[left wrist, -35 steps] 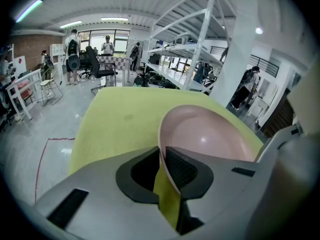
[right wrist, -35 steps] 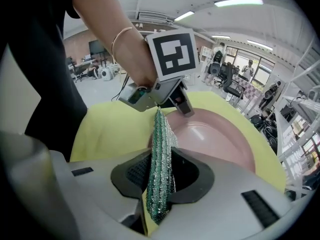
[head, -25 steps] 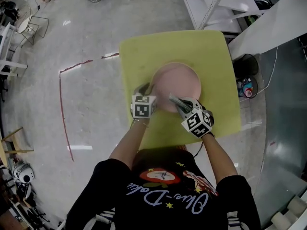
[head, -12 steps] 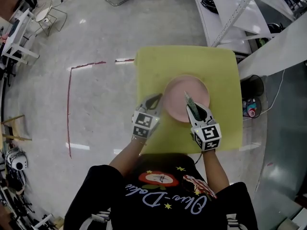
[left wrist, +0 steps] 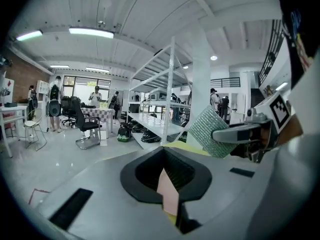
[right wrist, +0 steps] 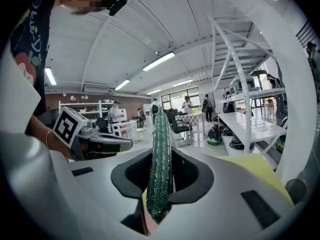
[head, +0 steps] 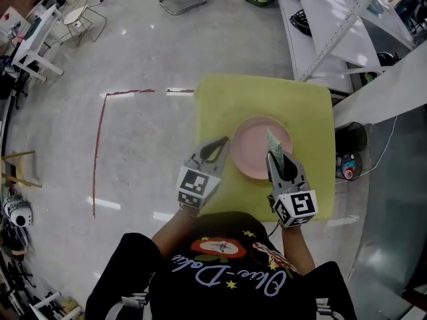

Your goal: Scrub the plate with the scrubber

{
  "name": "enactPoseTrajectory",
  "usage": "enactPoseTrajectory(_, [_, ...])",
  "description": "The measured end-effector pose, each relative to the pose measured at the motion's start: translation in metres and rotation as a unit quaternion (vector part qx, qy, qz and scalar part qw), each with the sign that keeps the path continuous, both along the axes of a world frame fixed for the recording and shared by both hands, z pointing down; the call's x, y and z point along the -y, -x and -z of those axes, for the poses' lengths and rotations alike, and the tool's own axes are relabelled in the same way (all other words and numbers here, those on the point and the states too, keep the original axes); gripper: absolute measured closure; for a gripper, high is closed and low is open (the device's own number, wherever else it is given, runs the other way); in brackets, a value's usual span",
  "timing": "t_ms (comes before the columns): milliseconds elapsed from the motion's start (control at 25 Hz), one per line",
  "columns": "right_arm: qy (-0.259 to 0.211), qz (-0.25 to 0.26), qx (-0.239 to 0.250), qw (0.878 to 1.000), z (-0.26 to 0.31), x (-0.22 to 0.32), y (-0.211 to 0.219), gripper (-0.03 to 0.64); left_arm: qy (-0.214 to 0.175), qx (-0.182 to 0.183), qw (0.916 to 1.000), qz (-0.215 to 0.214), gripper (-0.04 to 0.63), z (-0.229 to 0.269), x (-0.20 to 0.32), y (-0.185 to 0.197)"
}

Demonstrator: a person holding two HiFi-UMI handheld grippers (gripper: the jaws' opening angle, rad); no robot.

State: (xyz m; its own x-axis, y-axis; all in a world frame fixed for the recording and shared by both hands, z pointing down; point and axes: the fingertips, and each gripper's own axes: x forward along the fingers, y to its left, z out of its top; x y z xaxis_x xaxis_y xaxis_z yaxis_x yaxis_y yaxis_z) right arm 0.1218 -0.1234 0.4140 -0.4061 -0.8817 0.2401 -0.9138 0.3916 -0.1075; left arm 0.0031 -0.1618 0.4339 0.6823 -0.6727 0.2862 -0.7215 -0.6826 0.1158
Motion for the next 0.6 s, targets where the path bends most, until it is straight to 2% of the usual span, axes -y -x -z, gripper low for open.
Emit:
enactPoseTrajectory(280, [-0.022,0.001,0.001,1.000,0.022,0.004,0.000,0.551,-0.017,-0.013,0.9998,-0.001,0.594,0.028,-0.001,-0.004])
enactPoseTrajectory(600, [-0.025,0.009,-0.001,1.000,0.026,0.000,0.004,0.552,-0.015,-0.027,0.9995,-0.010,0.594,0.034,-0.008,-0.011])
